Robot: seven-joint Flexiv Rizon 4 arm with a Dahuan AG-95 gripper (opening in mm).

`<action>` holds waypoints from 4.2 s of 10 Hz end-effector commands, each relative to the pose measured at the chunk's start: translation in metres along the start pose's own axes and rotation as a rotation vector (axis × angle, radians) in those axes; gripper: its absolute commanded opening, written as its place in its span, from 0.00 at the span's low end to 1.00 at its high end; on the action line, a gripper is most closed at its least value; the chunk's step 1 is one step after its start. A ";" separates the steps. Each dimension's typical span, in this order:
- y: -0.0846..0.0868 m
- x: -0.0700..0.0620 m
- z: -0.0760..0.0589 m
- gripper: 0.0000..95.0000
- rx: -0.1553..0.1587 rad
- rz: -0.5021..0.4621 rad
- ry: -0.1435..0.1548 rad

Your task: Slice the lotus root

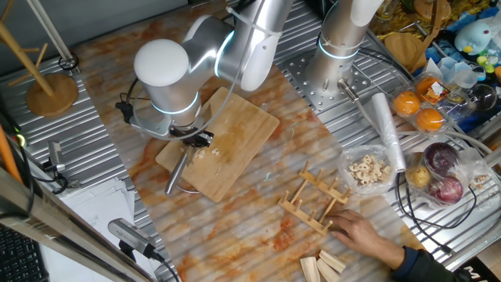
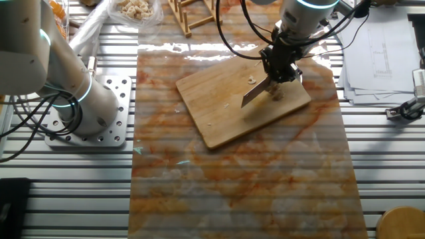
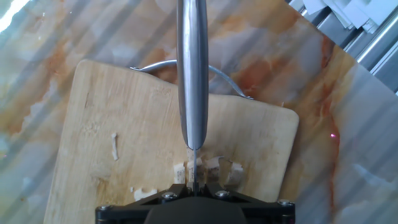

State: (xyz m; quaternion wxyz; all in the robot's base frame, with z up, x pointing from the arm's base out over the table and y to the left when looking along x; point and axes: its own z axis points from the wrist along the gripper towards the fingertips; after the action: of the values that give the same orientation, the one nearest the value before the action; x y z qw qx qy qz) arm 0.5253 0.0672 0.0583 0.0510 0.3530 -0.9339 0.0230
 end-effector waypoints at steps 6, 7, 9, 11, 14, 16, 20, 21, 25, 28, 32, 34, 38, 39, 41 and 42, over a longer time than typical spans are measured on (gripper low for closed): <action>-0.001 -0.001 0.017 0.00 -0.005 -0.010 0.004; -0.001 0.000 0.013 0.00 -0.012 -0.013 0.007; 0.001 0.001 0.006 0.00 -0.016 -0.016 0.012; 0.003 0.003 -0.009 0.00 -0.017 -0.020 0.036; 0.007 0.011 -0.016 0.00 -0.018 -0.021 0.036; 0.007 0.012 -0.015 0.00 -0.017 -0.023 0.037; 0.007 0.016 0.006 0.00 0.005 -0.026 0.028; 0.009 0.020 0.013 0.00 0.014 -0.029 0.019; 0.009 0.022 0.022 0.00 0.033 -0.041 0.018; 0.011 0.024 0.032 0.00 0.041 -0.044 0.024; 0.011 0.025 0.028 0.00 0.044 -0.045 0.019; 0.013 0.027 0.012 0.00 0.031 -0.042 0.030; 0.015 0.031 0.024 0.00 0.057 -0.047 0.014; 0.016 0.032 0.031 0.00 0.067 -0.048 0.004; 0.018 0.033 0.036 0.00 0.058 -0.037 0.002; 0.016 0.032 0.028 0.00 0.109 -0.073 0.031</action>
State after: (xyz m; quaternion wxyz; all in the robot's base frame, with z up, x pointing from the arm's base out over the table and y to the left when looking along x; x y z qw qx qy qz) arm 0.4875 0.0565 0.0405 0.0387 0.3765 -0.9235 0.0625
